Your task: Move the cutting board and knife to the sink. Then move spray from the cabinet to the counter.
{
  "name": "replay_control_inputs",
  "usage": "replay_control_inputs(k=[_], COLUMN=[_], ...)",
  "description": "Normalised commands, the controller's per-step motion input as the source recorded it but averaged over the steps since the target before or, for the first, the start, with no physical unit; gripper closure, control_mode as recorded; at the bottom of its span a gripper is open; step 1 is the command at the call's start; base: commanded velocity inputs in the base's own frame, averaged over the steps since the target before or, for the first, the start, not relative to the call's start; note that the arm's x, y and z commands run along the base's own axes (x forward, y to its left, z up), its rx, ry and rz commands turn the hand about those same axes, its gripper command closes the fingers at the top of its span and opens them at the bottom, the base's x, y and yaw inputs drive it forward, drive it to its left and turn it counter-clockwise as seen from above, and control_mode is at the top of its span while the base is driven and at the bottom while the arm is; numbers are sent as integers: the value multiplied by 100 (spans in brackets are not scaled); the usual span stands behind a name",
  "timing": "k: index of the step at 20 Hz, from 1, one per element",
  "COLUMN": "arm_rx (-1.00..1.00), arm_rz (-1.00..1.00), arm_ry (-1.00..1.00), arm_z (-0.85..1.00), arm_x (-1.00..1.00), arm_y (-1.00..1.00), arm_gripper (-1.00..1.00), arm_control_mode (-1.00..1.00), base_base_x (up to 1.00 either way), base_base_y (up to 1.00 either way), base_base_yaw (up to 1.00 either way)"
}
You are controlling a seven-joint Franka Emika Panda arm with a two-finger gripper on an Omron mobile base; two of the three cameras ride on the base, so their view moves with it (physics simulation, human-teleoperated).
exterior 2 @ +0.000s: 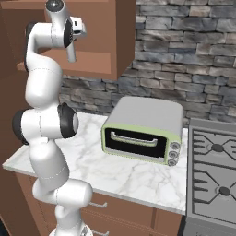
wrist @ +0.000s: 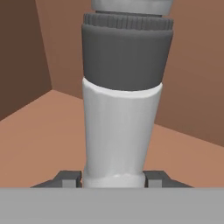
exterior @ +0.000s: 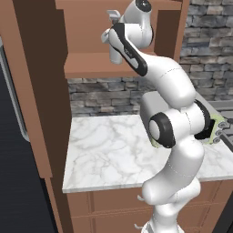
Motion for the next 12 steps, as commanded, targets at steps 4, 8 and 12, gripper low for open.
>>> replay_control_inputs(k=[4,8,12], arm_rx=[0,0,0], arm_rz=[0,1,4], arm_ry=[-2,-8,-3], arm_z=[0,0,-3], arm_x=[-9,-46,-53], arm_y=[0,0,0], arm_gripper=[100,100,100], arm_control_mode=[-100,-100,-100], base_base_x=[0,0,0], base_base_y=[0,0,0], base_base_yaw=[0,0,0])
